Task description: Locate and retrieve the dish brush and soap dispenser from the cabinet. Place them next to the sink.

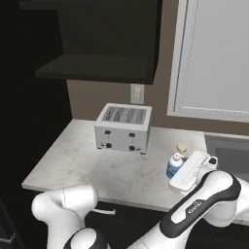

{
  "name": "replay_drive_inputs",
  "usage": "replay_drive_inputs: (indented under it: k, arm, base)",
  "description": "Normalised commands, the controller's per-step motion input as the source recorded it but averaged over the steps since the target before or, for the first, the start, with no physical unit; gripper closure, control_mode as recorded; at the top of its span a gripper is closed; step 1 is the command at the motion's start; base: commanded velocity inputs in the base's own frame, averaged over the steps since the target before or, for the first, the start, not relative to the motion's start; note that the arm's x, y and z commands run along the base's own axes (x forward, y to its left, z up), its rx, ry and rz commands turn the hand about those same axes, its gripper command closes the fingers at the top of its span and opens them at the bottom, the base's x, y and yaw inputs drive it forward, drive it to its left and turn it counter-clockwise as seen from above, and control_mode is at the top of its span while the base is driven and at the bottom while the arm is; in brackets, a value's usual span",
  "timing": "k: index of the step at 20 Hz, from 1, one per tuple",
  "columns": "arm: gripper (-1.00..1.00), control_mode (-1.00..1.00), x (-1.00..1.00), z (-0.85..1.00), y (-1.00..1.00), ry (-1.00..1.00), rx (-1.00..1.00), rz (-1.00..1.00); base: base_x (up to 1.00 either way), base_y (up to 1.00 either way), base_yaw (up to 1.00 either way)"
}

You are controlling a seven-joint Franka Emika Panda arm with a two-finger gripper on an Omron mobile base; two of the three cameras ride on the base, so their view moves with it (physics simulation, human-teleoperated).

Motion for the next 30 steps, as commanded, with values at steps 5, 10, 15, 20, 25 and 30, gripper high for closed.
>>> replay_drive_inputs:
  k: [5,10,15,20,25,30]
  arm:
    - [1.00,-1.00,0.17,-0.34,-0.14,0.00,-0.04,0.05]
    - [1.00,-1.00,0.16,-0.30,-0.12,0.01,-0.03,0.02]
    - [1.00,-1.00,0.15,-0.26,-0.11,0.01,-0.03,0.00]
    - [1.00,-1.00,0.14,-0.16,-0.05,0.02,-0.06,0.00]
    - [1.00,-1.00,0.21,-0.19,-0.04,0.03,-0.06,0.00]
    - [1.00,-1.00,0.27,-0.27,-0.02,0.01,-0.04,0.00]
  base:
    - [0.00,0.00,0.00]
    - [0.00,0.00,0.00]
    - [0.00,0.00,0.00]
    - [0.00,0.00,0.00]
    - [0.00,0.00,0.00]
    - [0.00,0.00,0.00]
